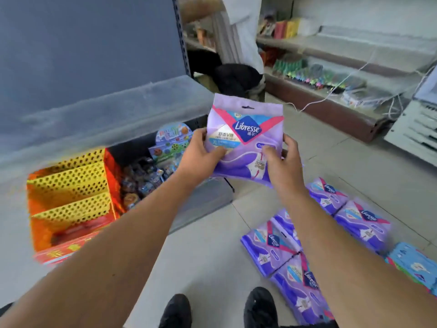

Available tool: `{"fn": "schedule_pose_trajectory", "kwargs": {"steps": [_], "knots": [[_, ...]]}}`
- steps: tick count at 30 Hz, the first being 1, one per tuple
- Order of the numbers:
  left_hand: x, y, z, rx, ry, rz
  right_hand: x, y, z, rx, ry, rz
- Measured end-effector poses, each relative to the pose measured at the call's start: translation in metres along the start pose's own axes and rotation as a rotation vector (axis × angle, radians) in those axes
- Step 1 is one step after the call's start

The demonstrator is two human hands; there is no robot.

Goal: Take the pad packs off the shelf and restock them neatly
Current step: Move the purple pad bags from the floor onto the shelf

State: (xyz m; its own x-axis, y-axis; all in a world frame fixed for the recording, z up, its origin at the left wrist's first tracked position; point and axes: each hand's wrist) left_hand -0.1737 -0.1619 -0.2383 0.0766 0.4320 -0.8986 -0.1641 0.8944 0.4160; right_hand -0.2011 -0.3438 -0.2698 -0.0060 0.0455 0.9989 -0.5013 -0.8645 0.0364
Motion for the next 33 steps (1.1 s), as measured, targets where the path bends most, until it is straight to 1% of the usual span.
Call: {"fn": "schedule_pose_trajectory", "kwargs": {"steps": [3,7,12,18,23,26,29,33], "knots": [[-0.023,0.074,-0.006,-0.141,-0.013,-0.061,0.059,-0.045,-0.024,0.093,0.119,0.012],[-0.020,0.176,-0.019,-0.280,0.001,-0.057,0.108,-0.115,-0.066,0.251,0.244,0.006],[0.012,0.289,-0.023,-0.408,0.020,-0.116,0.139,-0.216,-0.114,0.409,0.327,-0.024],[0.052,0.395,0.003,-0.561,0.002,-0.098,0.161,-0.345,-0.143,0.480,0.410,-0.111],[0.079,0.456,0.052,-0.687,0.052,-0.011,0.171,-0.444,-0.138,0.519,0.465,-0.153],[0.101,0.475,0.086,-0.743,0.088,0.032,0.165,-0.495,-0.125,0.549,0.484,-0.169],[0.123,0.489,0.120,-0.762,0.105,0.052,0.155,-0.538,-0.109,0.568,0.507,-0.186],[0.153,0.502,0.161,-0.755,0.122,0.073,0.142,-0.586,-0.089,0.544,0.565,-0.223]]}}
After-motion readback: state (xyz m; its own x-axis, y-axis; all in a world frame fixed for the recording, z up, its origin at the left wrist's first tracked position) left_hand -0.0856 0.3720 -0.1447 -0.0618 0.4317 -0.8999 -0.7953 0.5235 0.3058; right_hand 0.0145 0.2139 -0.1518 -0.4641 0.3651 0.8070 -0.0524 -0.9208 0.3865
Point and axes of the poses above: each hand's wrist, its own z-axis towards the middle knuckle, its own y-axis out of the back of the hand, x = y × z, and after that the axes turned 8 degrees about -x, right-handed
